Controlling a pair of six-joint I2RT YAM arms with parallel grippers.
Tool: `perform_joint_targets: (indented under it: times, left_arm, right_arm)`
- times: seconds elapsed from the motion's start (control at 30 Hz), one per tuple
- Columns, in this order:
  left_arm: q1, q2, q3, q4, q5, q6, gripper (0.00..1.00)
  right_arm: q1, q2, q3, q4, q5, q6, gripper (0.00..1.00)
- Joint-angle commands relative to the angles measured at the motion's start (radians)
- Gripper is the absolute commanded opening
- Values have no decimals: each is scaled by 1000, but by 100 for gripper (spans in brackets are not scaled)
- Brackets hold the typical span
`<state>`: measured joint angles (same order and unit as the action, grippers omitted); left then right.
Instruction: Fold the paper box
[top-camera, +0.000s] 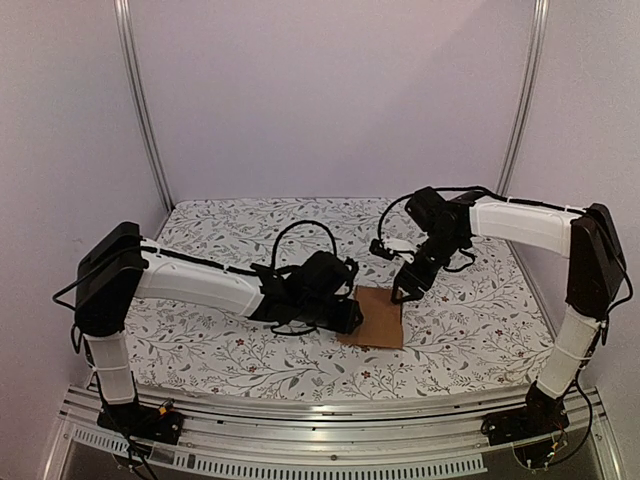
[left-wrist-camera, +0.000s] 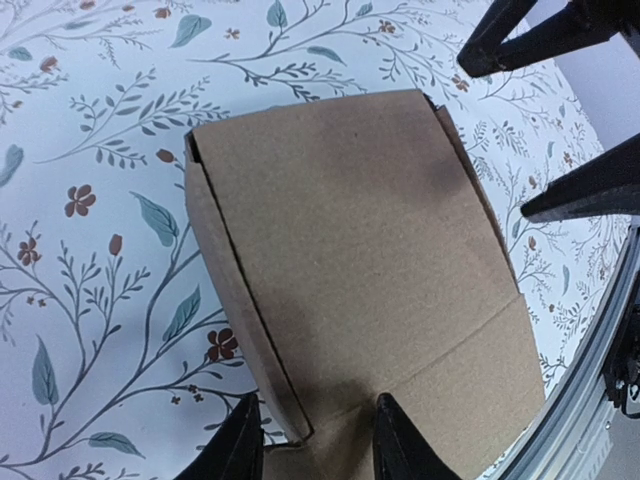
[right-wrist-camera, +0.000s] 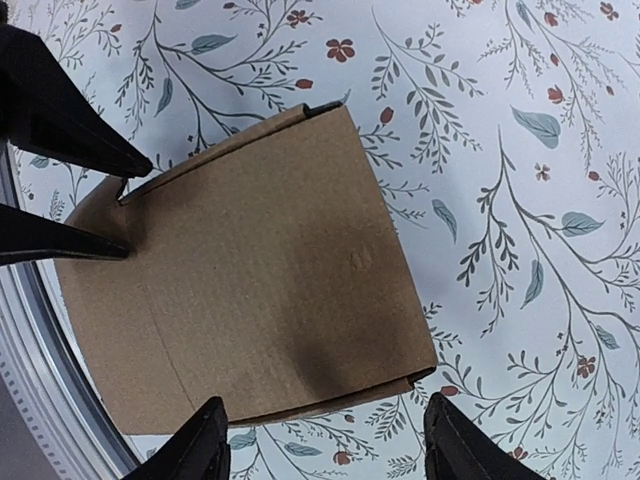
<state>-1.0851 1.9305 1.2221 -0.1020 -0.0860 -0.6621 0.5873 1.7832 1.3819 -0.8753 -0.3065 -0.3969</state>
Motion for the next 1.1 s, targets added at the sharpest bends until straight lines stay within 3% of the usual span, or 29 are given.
perform_joint_targets:
  times: [0.0, 0.2, 0.4, 0.57, 0.7, 0.8, 0.9, 1.07]
  left_arm:
    - [-14, 53, 44, -132, -64, 53, 38]
    - [-21, 77, 80, -192, -140, 102, 38]
    - [5, 93, 134, -265, -220, 195, 38]
    - [22, -37, 110, -310, -358, 219, 47]
    - [-20, -286, -42, -289, -448, 34, 57]
    - [-97, -429, -231, -147, -427, -176, 61]
    - [-148, -448, -285, -103, -403, -333, 62]
    - [-165, -403, -279, 20, -356, -374, 63]
  right_arm:
    - [3, 73, -16, -11, 29, -12, 67]
    - [3, 94, -41, -12, 29, -17, 67]
    - [3, 103, -41, -63, -73, -10, 64]
    - [-2, 101, -38, -141, -165, 0, 65]
    - [-16, 68, -36, -213, -223, -3, 66]
    - [-30, 38, -16, -267, -226, -18, 67]
    - [-55, 25, 14, -285, -214, -26, 67]
    - [-86, 35, 86, -266, -153, -19, 67]
